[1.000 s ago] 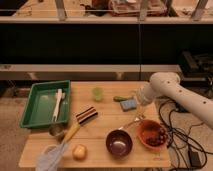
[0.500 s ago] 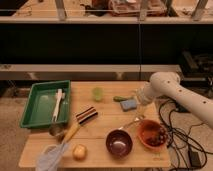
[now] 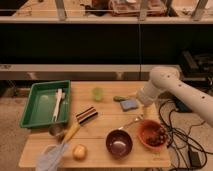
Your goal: Place grapes in metal cup
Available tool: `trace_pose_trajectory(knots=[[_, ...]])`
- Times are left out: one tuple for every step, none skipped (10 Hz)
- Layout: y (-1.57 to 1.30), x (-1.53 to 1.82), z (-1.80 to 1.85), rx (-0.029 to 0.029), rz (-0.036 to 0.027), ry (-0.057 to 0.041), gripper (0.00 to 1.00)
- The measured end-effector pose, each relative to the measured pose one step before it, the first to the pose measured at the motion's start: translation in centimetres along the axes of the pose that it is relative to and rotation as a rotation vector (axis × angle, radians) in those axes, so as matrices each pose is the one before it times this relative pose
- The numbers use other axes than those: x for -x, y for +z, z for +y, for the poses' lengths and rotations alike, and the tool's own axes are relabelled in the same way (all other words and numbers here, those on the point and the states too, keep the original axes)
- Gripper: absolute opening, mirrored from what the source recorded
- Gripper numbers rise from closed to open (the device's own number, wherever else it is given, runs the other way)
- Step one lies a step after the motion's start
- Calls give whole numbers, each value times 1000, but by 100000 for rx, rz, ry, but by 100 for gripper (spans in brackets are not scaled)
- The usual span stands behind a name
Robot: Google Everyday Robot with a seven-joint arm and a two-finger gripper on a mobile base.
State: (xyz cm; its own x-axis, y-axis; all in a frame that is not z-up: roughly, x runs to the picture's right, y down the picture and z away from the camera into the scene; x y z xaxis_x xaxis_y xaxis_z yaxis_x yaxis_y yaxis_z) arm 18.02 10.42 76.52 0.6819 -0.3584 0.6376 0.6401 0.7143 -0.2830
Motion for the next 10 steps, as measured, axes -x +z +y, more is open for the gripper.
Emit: trace_pose_trajectory(knots=[[-1409, 462, 1631, -471, -831, -10378, 80], [-1020, 480, 1409, -101, -636, -7261, 80], [-1011, 625, 749, -1180, -151, -8493, 80], [-547, 483, 447, -378, -335, -5007, 80], [-386, 317, 652, 184, 96, -1866, 80], [229, 122, -91, 1253, 622, -395, 80], [559, -89, -170, 2484, 1018, 1179, 80], [797, -44, 214, 4101, 459, 430, 80], [290, -133, 1012, 3287, 610, 883, 80], [4, -251, 1462, 3313, 855, 1166, 80]])
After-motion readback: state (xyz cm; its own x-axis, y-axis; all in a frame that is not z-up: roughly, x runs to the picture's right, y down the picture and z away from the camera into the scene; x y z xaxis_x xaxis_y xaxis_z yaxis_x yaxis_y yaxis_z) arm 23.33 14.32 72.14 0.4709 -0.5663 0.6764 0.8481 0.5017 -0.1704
